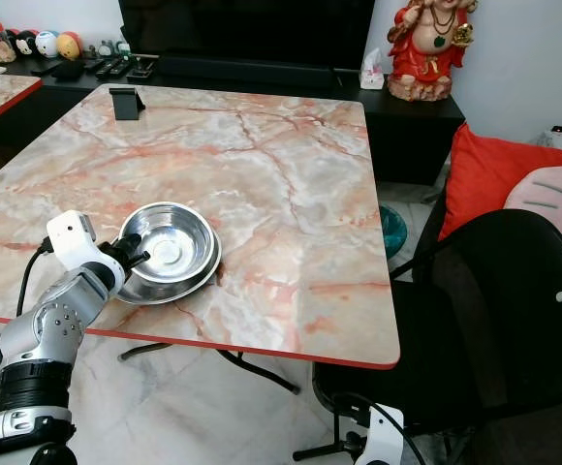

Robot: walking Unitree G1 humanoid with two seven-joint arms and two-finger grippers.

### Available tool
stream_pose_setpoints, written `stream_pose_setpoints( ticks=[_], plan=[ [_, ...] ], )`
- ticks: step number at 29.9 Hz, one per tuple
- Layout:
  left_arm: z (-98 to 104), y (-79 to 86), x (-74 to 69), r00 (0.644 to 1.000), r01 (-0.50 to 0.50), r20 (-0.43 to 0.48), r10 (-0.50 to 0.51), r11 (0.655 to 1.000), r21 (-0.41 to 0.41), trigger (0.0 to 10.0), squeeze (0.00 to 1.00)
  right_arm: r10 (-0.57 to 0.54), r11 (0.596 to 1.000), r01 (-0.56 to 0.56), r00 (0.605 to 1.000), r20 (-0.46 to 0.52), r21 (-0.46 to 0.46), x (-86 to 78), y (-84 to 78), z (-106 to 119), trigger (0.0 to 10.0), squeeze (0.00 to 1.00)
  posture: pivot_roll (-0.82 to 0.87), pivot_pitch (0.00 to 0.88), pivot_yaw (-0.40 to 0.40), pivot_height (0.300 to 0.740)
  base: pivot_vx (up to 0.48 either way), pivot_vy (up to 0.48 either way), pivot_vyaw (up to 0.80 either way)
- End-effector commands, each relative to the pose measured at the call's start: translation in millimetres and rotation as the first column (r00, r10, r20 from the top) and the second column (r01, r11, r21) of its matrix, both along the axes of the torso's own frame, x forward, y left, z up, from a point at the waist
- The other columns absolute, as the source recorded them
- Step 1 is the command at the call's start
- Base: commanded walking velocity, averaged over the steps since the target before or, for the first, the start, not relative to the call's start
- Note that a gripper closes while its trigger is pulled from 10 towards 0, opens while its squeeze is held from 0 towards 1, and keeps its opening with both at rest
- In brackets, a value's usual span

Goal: Setting the table

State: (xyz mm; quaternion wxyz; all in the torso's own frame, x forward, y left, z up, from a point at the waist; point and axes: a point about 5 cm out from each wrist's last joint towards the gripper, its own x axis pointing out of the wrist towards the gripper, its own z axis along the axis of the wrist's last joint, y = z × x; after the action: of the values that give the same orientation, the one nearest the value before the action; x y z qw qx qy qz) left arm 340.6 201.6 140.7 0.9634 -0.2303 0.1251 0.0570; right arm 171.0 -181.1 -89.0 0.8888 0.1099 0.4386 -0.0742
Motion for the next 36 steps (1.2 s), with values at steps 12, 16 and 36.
stream_pose_setpoints(
  ticks=[12,16,36],
  plan=[
    [-5,2.1,1.0,0.999,-0.013,-0.051,0.015,1.000,0.027,10.0,0.56,0.000,1.000,0.000,1.000,-0.011,-0.005,-2.1,-2.1,-1,10.0,0.00,0.07,0.000,-0.043,0.740,0.000,0.000,0.00],
    [-4,2.3,1.5,0.999,-0.017,-0.051,0.018,0.999,0.033,10.0,0.60,0.000,1.000,-0.001,1.000,-0.012,-0.005,-2.0,-2.0,-1,10.0,0.00,0.07,0.000,-0.043,0.740,0.000,0.000,0.00],
    [17,3.5,6.1,0.999,-0.031,0.016,0.029,0.986,0.162,10.0,0.00,0.003,1.000,-0.003,1.000,-0.010,-0.004,-1.2,-2.1,-1,10.0,0.00,0.08,0.000,-0.048,0.740,0.000,0.000,0.00]
  ],
)
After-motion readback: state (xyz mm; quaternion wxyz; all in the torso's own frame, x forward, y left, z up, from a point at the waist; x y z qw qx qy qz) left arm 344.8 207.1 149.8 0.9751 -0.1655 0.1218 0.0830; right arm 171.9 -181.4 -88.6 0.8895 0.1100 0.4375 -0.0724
